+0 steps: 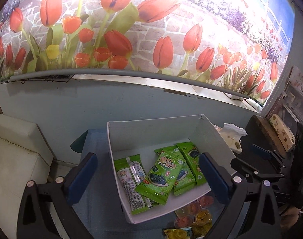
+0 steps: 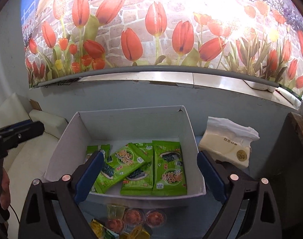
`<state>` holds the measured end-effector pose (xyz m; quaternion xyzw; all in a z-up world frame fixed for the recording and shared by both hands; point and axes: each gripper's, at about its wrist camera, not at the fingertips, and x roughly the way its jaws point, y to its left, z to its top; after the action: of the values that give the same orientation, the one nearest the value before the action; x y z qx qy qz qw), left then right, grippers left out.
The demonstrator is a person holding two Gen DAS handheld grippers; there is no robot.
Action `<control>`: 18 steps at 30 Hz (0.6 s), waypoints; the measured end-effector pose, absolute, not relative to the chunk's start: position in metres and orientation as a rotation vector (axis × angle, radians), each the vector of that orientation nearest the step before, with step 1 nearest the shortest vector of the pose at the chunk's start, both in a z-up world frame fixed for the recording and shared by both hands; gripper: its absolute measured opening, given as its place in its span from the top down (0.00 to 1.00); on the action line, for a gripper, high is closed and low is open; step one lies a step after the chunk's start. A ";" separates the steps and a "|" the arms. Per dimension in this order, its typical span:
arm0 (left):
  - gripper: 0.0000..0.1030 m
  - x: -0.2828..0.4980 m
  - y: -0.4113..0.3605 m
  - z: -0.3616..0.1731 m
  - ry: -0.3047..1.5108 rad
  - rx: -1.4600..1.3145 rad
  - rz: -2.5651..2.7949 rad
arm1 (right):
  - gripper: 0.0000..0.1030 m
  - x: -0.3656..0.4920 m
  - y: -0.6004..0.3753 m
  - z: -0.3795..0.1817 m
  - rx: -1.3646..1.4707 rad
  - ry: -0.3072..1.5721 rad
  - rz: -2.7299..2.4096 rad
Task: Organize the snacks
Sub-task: 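Lower both packets into the white box and open both grippers, then grasp a yellow jelly cup with the right gripper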
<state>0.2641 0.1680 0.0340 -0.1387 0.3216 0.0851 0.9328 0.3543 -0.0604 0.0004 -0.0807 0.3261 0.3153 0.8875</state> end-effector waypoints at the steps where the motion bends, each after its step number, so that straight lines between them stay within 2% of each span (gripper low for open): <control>1: 0.00 0.255 0.165 0.036 0.648 -0.286 0.162 | 0.05 0.347 -0.065 -0.002 -0.173 0.675 0.663; 10: 0.00 0.172 0.110 0.025 0.626 -0.229 0.124 | 0.07 0.292 -0.103 -0.062 -0.193 0.737 0.674; 14: 0.00 0.129 0.084 0.009 0.633 -0.231 0.109 | 0.19 0.289 -0.105 -0.094 -0.195 0.819 0.666; 18: 0.00 0.095 0.067 -0.008 0.651 -0.225 0.115 | 0.19 0.293 -0.099 -0.119 -0.181 0.872 0.660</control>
<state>0.0954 0.0666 -0.0084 -0.1103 0.3191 0.0562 0.9396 0.2926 -0.0993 -0.1186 -0.0860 0.4140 0.3134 0.8503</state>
